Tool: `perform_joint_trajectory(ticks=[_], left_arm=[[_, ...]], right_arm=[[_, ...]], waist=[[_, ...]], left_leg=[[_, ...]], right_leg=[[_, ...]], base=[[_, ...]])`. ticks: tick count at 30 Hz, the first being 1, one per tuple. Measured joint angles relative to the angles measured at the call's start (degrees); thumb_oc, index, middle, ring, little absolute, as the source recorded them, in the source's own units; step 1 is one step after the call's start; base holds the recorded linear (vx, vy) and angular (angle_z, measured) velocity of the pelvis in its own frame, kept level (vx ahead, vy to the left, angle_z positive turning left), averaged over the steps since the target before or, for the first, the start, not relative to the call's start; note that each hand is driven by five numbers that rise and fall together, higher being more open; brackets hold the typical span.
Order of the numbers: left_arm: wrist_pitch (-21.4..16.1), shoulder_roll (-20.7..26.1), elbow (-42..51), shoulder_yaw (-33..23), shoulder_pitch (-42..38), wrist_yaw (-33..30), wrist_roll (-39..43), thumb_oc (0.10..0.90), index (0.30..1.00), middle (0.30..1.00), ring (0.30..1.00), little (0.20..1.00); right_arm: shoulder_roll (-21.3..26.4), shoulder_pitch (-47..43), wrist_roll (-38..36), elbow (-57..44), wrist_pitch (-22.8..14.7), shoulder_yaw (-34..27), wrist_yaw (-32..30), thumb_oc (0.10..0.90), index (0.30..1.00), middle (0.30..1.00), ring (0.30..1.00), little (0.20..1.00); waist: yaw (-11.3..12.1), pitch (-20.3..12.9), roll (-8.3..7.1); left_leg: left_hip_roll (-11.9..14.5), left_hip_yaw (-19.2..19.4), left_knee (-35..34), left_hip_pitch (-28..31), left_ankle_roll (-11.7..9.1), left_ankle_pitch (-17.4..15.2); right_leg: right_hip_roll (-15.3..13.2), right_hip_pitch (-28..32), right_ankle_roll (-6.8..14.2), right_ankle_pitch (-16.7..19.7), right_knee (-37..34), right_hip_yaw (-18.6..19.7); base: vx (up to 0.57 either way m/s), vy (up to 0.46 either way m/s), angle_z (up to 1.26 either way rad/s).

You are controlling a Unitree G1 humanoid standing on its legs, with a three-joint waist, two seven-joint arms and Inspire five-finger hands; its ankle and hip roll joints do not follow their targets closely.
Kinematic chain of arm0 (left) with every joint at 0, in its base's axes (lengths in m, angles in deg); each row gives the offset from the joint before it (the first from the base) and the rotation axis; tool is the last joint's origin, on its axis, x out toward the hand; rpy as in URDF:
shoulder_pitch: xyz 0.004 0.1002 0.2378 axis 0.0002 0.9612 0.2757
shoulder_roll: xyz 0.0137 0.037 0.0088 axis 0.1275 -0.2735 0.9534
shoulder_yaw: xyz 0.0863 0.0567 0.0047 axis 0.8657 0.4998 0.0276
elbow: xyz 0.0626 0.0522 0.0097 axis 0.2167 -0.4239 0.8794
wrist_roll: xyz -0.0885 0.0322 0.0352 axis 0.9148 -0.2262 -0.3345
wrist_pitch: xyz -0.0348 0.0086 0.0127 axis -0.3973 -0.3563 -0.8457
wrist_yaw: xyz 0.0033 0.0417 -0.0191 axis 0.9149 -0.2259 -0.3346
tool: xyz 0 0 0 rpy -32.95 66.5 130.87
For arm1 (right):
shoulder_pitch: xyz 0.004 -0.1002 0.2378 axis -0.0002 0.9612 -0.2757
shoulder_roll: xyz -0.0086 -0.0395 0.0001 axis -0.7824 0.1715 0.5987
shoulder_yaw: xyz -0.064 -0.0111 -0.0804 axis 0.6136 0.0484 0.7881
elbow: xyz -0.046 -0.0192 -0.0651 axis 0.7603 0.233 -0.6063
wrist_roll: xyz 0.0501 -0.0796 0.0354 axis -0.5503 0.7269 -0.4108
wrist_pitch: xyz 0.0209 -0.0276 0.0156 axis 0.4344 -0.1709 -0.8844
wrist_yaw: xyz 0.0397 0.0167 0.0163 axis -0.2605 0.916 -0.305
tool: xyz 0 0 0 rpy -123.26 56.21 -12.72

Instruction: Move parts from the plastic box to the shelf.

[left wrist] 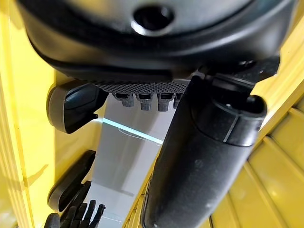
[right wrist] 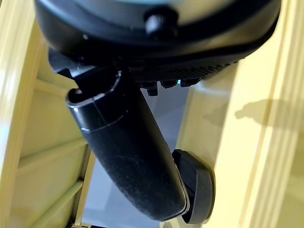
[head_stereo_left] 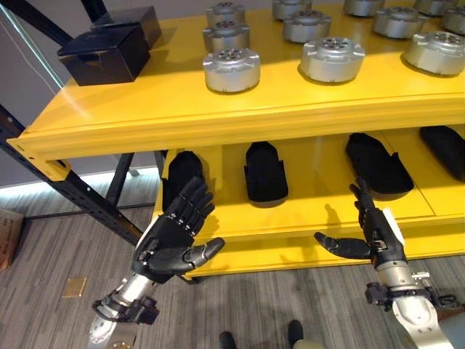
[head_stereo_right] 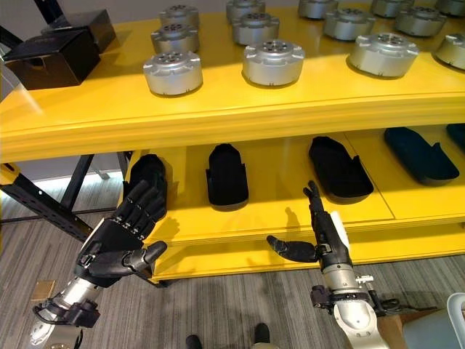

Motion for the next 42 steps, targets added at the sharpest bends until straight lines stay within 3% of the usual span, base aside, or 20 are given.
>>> perform_joint_trajectory(ticks=[6,8,11,12,16,20,22,23,24,28,30,31,32,33,35,38,39,42], left_arm=[[0.0,-0.05,-0.04,0.23,0.38,-0.79,-0.04,0.9,1.0,1.0,1.0,1.0],[0.0,-0.12,-0.07,0.35,-0.04,-0.71,-0.02,0.9,1.0,1.0,1.0,1.0],[-0.01,-0.25,-0.06,1.02,-1.92,-0.38,0.0,0.9,1.0,1.0,1.0,1.0],[-0.05,-0.27,-0.05,1.16,-2.18,-0.18,0.0,0.9,1.0,1.0,1.0,1.0],[-1.16,0.25,0.12,1.23,-2.19,0.52,-0.08,0.9,1.0,1.0,1.0,1.0],[-1.27,5.22,-0.21,0.78,-1.69,0.42,-0.17,0.9,1.0,1.0,1.0,1.0],[-1.26,5.95,-0.87,0.76,-2.05,0.39,-0.18,0.9,1.0,1.0,1.0,1.0],[-1.26,5.85,-1.28,0.76,-2.45,0.51,-0.17,0.9,1.0,1.0,1.0,1.0],[-1.24,5.31,-1.88,0.77,-2.88,0.74,-0.15,0.9,1.0,1.0,1.0,1.0],[-0.82,5.11,-2.95,0.44,-2.18,1.44,0.16,0.9,1.0,1.0,1.0,1.0],[-0.83,6.89,-2.85,0.68,-1.08,2.03,2.24,0.9,1.0,1.0,1.0,1.0],[-0.86,8.11,-3.01,0.55,-1.36,2.01,2.23,0.9,1.0,1.0,1.0,1.0],[-0.83,6.17,-3.94,1.21,-1.74,1.79,2.1,0.9,1.0,1.0,1.0,1.0],[-0.8,3.46,-3.95,2.65,-1.26,1.47,2.12,0.9,1.0,1.0,1.0,1.0],[-0.68,1.07,-3.87,3.41,-1.05,1.63,2.11,0.9,1.0,1.0,1.0,1.0],[-0.65,-1.33,-2.61,2.85,-1.57,1.36,2.22,0.9,1.0,1.0,1.0,1.0],[-0.58,-2.63,-2.21,2.57,-2.82,0.45,2.28,0.9,1.0,1.0,1.0,1.0],[-0.7,-2.88,-1.54,1.49,-3.84,-0.32,2.35,0.9,1.0,1.0,1.0,1.0]], right_arm=[[0.02,0.94,-0.04,0.0,-0.11,0.3,2.77,0.9,1.0,1.0,1.0,1.0],[0.14,1.13,-0.07,0.0,-0.18,0.24,3.33,0.9,1.0,1.0,1.0,1.0],[0.04,1.17,0.0,-0.1,-0.18,0.2,3.24,0.9,1.0,1.0,1.0,1.0],[0.1,1.21,0.03,-0.11,-0.25,0.23,3.2,0.9,1.0,1.0,1.0,1.0],[0.31,1.57,0.0,-0.18,-0.34,0.36,4.08,0.9,1.0,1.0,1.0,1.0],[0.32,1.4,-0.01,-0.35,-0.66,0.36,7.76,0.9,1.0,1.0,1.0,1.0],[0.11,0.48,-0.01,-0.35,-1.77,0.5,7.81,0.9,1.0,1.0,1.0,1.0],[-0.14,-0.56,0.01,-0.32,-2.51,1.09,7.57,0.9,1.0,1.0,1.0,1.0],[-0.77,-1.54,0.03,-0.3,-2.51,1.51,7.48,0.9,1.0,1.0,1.0,1.0],[-1.68,-1.84,0.83,-0.36,-1.77,1.62,7.67,0.9,1.0,1.0,1.0,1.0],[-1.27,-3.37,2.47,-0.2,-0.36,4.05,7.73,0.9,1.0,1.0,1.0,1.0],[-0.89,-4.52,2.48,0.4,-0.27,5.42,7.82,0.9,1.0,1.0,1.0,1.0],[0.18,-5.98,2.52,1.72,-0.26,5.76,8.09,0.9,1.0,1.0,1.0,1.0],[2.39,-7.75,3.41,2.35,0.39,5.7,8.39,0.9,1.0,1.0,1.0,1.0],[4.57,-7.91,4.26,2.35,0.69,4.83,8.41,0.9,1.0,1.0,1.0,1.0],[7.83,-7.72,4.59,2.85,0.61,3.43,8.69,0.9,1.0,1.0,1.0,1.0],[8.72,-7.49,4.66,4.14,1.13,3.01,9.02,0.9,1.0,1.0,1.0,1.0],[9.68,-7.2,4.67,3.99,1.07,3.15,10.18,0.9,1.0,1.0,1.0,1.0]], waist=[[1.05,0.14,1.43],[0.8,0.18,2.21],[0.57,0.5,2.09],[0.57,0.68,1.91],[0.82,1.62,-0.07],[2.53,2.95,-5.81],[2.68,2.97,-6.88],[2.82,3.05,-6.8],[2.7,3.15,-5.83],[4.19,3.0,-3.96],[4.92,2.8,-5.7],[5.81,2.73,-7.18],[5.86,3.05,-5.18],[5.71,3.41,-1.49],[5.55,3.59,0.58],[3.07,3.21,2.43],[2.21,3.14,2.64],[2.42,3.41,2.63]], left_leg=[[0.83,0.03,1.02,-0.07,-0.66,-0.44],[-0.11,0.36,1.01,0.0,-0.47,-0.55],[-2.23,0.63,1.29,0.04,0.72,-1.49],[-3.04,-0.99,1.51,0.07,1.41,-2.17],[-5.26,-0.41,1.14,1.59,2.78,-3.21],[-4.83,1.71,1.05,2.27,3.0,-3.14],[-4.82,1.87,1.09,2.26,3.08,-3.19],[-4.77,1.38,1.48,2.08,3.05,-3.32],[-4.61,-0.42,1.66,1.81,2.93,-3.66],[-2.08,-3.88,1.91,1.09,0.92,-2.84],[0.07,-5.47,1.33,1.17,-3.03,-1.07],[0.62,-5.6,0.88,1.38,-4.84,-0.28],[2.56,-5.8,0.84,1.38,-5.47,-0.27],[6.76,-6.28,0.65,0.96,-5.16,0.37],[8.54,-7.11,0.75,1.22,-4.65,0.87],[10.34,-7.14,1.54,1.24,-4.27,1.54],[11.3,-7.4,2.84,0.97,-4.44,1.52],[12.77,-7.72,2.86,0.62,-3.71,1.12]], right_leg=[[0.83,0.19,-0.65,-0.53,0.0,0.16],[0.52,0.69,0.02,-0.46,0.41,-0.38],[-1.4,1.08,1.36,-0.5,0.47,-1.15],[-1.95,0.76,1.51,-0.37,1.23,-0.43],[-4.37,0.01,3.28,-1.52,4.16,0.98],[-4.53,-2.28,3.28,-1.5,7.45,1.28],[-5.11,-1.93,3.17,-1.53,6.87,0.87],[-6.03,-1.35,3.25,-1.88,6.06,1.2],[-7.45,-0.48,3.7,-1.98,5.57,4.22],[-14.83,0.09,6.74,0.81,1.46,6.64],[-15.1,0.09,6.68,3.53,0.52,6.12],[-14.47,-0.04,9.19,2.7,0.35,3.61],[-12.33,-0.13,9.17,3.23,0.35,3.36],[-7.75,-0.71,7.06,2.79,0.35,3.4],[-5.37,-1.12,5.61,2.73,0.37,3.71],[-3.24,-0.71,4.5,1.62,0.51,2.78],[-2.76,-0.76,3.9,0.57,2.39,0.46],[-2.09,-1.23,3.21,0.1,3.67,-0.6]], base=[[-0.01,0.023,-0.03],[-0.03,0.101,0.07],[-0.01,0.15,0.1],[0.0,0.125,-0.03],[0.03,0.075,-0.08],[0.01,-0.043,-0.22],[0.04,-0.198,-0.08],[0.1,-0.452,0.41],[0.1,-0.47,0.54],[0.01,-0.434,0.44],[-0.05,-0.526,0.38],[-0.03,-0.386,0.05],[-0.02,-0.373,-0.18],[0.0,-0.366,-0.29],[0.02,-0.3,-0.28],[0.03,-0.403,-0.02],[0.0,-0.386,0.04],[-0.01,-0.294,0.11]])
